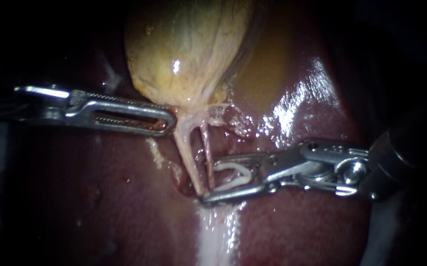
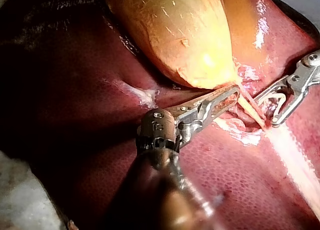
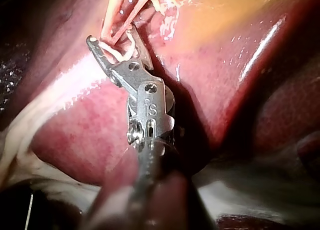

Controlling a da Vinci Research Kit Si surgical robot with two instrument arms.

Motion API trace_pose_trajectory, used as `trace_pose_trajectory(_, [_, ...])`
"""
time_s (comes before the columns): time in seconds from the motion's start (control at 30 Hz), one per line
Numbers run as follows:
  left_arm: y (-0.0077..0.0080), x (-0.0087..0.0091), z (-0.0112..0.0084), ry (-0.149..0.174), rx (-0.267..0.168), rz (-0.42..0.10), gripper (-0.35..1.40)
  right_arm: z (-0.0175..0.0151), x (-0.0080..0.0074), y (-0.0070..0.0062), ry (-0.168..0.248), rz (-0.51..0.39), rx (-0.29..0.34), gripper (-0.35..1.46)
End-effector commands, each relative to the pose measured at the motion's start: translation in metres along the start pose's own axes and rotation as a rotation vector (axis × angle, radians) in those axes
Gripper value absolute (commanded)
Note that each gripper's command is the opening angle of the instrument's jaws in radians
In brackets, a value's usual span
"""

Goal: Clipping first clip left tube

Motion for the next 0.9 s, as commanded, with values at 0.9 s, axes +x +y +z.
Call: trace_pose_trajectory(0.9, [0.0001,0.0000,0.0000,0.000,0.000,0.000,-0.35,-0.0003,0.0007,-0.0025,0.017,0.003,0.049,0.49])
